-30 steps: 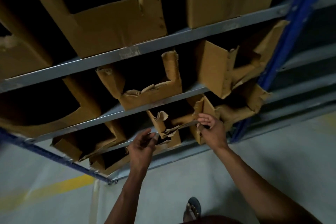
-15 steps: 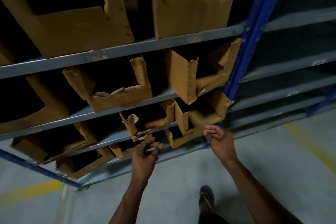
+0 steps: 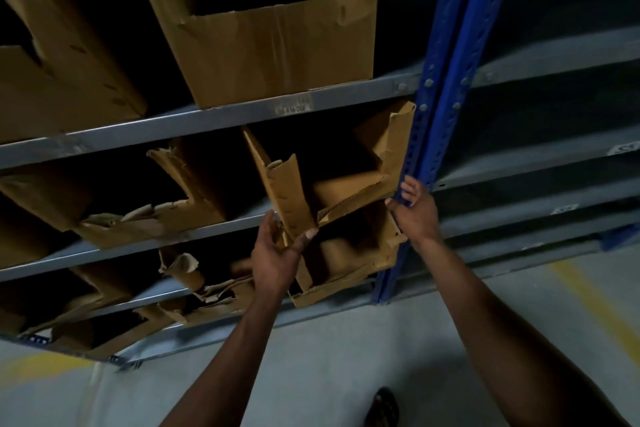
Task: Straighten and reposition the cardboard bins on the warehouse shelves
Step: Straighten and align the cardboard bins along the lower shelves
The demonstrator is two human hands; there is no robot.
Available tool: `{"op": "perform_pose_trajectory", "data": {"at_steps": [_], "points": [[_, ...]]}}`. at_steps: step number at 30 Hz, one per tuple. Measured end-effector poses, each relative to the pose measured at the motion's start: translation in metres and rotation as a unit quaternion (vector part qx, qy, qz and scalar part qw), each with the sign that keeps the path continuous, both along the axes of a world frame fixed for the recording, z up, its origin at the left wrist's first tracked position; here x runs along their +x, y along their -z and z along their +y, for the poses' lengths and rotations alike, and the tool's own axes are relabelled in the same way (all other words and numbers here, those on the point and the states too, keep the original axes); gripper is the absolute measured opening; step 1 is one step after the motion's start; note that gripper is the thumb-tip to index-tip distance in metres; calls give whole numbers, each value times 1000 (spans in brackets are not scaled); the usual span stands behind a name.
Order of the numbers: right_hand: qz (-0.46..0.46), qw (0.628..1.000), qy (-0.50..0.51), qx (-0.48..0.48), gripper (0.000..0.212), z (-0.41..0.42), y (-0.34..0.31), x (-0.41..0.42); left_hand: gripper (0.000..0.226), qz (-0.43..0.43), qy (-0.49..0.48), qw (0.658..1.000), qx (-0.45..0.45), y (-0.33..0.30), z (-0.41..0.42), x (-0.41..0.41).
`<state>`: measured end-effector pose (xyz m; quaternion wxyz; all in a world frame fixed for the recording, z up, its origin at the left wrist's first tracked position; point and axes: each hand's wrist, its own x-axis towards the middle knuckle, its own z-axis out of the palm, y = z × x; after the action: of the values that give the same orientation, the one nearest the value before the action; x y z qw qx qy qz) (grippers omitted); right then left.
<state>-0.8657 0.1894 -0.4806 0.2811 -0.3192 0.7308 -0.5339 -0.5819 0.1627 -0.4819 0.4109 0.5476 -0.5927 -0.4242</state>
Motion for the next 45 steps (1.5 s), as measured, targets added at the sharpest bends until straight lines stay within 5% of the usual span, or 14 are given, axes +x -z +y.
{"op": "perform_pose_trajectory", "data": {"at_steps": [4,10,15,21,27,32,36,45], "points": [[-5,999,-29,30,86,-32,12,-32,80,0,1,1000,19,11,-3,-18],[-17,1000,-19,9,67,-40,16,-33,69,43,21,997,54,12,-8,-16],[-32,999,-29,-13,55,-20,4,-16,90,75,29,993,83,9,-11,8],[-32,999,-31,12,69,17,30,-5,70,60,47,995,61,8,-15,41],[37,995,-78,41,86,-20,20,-4,105,59,109,989,85,24,-74,27],[96,982,-140,76,69,-42,13,-6,105,55,124,987,83,22,-70,12],[108,975,-152,119,91,-54,15,-9,114,75,113,987,85,35,-58,0],[97,972,-168,130,94,-65,11,12,81,58,91,988,109,24,-79,22]]}}
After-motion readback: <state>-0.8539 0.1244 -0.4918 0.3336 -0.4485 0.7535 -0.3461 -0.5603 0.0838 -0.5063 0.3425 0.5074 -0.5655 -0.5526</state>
